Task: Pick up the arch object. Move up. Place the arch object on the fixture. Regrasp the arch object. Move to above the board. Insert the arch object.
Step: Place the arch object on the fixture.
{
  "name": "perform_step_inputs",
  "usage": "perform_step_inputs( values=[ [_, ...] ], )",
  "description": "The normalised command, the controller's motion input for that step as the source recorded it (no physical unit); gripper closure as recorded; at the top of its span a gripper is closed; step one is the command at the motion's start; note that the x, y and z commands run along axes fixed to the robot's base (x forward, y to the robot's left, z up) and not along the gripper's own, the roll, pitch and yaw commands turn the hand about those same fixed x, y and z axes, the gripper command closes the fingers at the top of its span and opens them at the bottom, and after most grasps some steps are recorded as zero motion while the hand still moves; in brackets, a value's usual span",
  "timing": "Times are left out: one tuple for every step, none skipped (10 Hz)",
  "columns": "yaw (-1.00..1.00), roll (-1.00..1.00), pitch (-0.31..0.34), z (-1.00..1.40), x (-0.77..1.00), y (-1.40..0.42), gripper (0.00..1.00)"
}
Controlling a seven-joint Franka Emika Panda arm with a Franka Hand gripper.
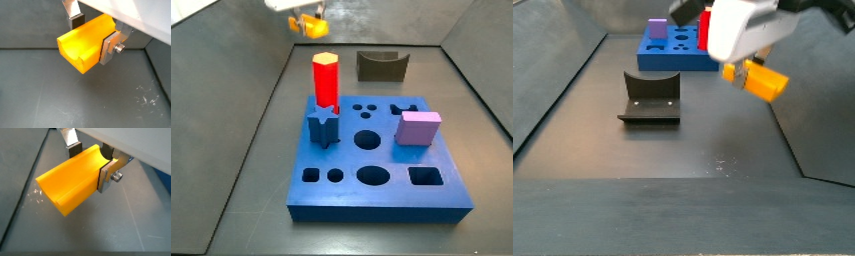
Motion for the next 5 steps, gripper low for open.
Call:
perform_step_inputs(
  values=[
    [-0.01, 0.04, 0.047, 1.00, -0.03, 0.01, 1.00],
    [-0.01, 0.05, 0.049, 1.00, -0.03, 0.02, 1.00],
    [-0.01, 0.06, 0.058, 0.84, -0.03, 0.02, 1.00],
    [-0.01, 0.06, 0.068, 0.68, -0.02, 0.02, 1.00],
    [-0.01, 0.07, 0.080, 0.47, -0.01, 0.02, 1.00]
  ],
)
